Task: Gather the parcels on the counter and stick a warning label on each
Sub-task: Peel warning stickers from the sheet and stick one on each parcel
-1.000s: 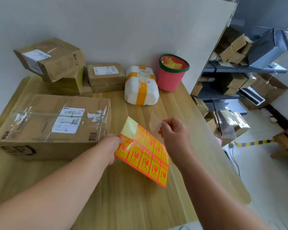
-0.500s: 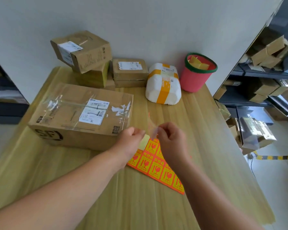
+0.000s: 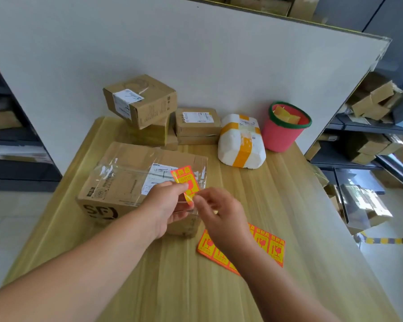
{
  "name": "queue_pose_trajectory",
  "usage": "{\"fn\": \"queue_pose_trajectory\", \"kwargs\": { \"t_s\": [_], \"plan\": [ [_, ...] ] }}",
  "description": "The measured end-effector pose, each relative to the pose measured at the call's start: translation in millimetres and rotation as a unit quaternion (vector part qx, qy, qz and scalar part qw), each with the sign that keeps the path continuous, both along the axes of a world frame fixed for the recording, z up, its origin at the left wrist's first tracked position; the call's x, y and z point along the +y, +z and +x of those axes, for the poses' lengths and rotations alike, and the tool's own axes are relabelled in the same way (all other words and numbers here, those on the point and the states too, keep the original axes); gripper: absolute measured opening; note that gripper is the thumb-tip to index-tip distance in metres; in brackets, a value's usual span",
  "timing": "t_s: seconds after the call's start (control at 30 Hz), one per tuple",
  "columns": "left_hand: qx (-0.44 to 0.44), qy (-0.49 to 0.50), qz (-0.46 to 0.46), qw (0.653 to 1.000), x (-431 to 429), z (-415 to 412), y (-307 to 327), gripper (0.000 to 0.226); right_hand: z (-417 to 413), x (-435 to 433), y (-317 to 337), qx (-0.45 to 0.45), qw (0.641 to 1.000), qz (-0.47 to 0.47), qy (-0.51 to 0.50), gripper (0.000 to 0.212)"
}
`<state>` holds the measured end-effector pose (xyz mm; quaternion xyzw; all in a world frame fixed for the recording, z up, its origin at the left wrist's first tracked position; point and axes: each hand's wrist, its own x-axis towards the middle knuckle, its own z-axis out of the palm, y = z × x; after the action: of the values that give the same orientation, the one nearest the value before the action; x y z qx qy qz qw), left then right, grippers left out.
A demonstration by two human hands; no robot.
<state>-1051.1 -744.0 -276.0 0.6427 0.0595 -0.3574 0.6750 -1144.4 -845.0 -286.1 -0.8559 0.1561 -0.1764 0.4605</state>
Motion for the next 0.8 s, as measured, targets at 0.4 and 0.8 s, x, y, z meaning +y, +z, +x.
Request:
{"fn": "queue_pose_trajectory", "kwargs": {
  "t_s": [0.4, 0.8],
  "plan": [
    [-0.014, -0.180, 0.013, 0.983, 20, 43, -3, 0.013, 53, -15, 0, 0.148, 0.936, 0.311, -0.078, 0.013],
    [-0.505, -0.266, 0.318, 0.757, 10, 85, -40, 0.071, 67, -44, -26, 0.148, 0.891, 0.375, -0.208, 0.015]
  ]
}}
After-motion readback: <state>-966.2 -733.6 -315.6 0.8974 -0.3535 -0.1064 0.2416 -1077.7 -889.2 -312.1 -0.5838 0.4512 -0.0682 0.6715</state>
